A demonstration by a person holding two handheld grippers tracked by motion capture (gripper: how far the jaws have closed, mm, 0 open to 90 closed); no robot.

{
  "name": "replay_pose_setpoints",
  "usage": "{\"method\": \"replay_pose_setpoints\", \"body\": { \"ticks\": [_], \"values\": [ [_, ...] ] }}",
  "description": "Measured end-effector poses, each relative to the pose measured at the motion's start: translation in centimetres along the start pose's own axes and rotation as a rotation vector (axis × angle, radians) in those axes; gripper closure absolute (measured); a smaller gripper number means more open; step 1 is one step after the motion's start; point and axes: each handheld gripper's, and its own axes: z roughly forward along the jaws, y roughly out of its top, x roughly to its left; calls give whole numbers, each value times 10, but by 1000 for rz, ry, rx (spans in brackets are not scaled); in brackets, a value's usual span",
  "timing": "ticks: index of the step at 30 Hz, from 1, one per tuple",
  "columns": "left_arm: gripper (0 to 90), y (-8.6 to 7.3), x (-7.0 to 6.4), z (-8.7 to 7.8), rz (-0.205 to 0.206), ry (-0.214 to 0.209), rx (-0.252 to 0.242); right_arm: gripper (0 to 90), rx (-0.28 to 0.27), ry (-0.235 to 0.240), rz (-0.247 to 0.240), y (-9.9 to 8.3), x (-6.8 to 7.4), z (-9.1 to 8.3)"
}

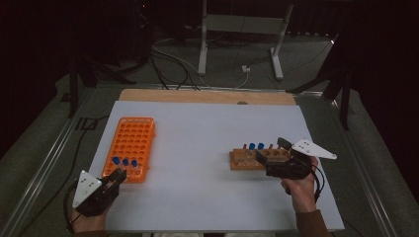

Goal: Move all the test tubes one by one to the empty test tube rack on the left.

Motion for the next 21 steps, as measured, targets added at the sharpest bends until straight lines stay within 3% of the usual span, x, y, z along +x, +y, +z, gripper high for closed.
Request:
{"method": "replay_pose_setpoints", "body": {
  "ticks": [8, 21],
  "values": [
    [781, -2, 14, 8, -27, 58, 2, 0, 5, 4, -5, -1, 2, 2],
    [781, -11, 24, 31, -49, 60, 52, 0, 7, 9, -9, -2, 2, 3]
  ]
}}
